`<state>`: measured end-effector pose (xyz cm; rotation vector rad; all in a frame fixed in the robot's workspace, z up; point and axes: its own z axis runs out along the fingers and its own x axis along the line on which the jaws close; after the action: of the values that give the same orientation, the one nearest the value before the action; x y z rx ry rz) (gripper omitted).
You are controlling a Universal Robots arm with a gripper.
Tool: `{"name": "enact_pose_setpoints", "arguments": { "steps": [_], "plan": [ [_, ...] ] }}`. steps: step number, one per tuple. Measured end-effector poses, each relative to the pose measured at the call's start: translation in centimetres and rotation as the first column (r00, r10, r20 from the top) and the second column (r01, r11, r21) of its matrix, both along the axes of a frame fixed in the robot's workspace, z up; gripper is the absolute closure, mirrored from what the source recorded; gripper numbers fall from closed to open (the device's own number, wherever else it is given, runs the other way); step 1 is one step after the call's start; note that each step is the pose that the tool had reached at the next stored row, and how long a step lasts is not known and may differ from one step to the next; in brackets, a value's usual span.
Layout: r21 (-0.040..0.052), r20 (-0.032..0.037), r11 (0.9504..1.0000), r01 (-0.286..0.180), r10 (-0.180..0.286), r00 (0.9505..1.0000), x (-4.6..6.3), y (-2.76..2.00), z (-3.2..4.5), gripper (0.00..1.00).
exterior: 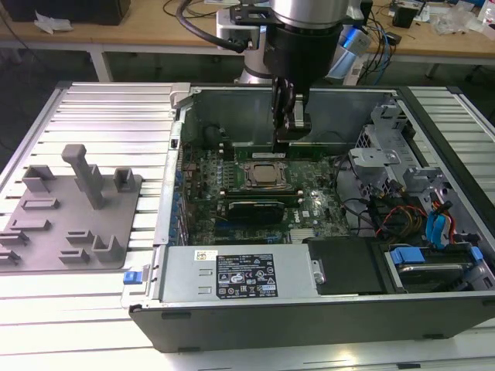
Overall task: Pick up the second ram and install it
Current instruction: 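Pick up the second ram and move it above second insertion slot, then insert the second ram into the second slot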
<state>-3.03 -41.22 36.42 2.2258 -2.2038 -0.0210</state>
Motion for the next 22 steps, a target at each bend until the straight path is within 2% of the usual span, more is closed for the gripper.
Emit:
{"name": "enact_pose_setpoints", "arguments": {
  "steps": [2,5,6,7,22],
  "plan": [
    [0.0018,0.0000,1.0000,0.000,0.000,1.0000,0.0,0.46,-0.19,0.91],
    [0.0041,0.0000,1.0000,0.000,0.000,1.0000,0.0,0.82,-0.29,0.91],
    [0.0056,-0.0001,1.0000,0.000,0.000,1.0000,0.0,1.38,-0.37,0.91],
    [0.0060,-0.0001,1.0000,0.000,0.000,1.0000,0.0,1.66,-0.41,0.91],
    [0.0062,0.0000,1.0000,0.000,0.000,1.0000,0.0,1.76,-0.43,0.91]
  ]
}}
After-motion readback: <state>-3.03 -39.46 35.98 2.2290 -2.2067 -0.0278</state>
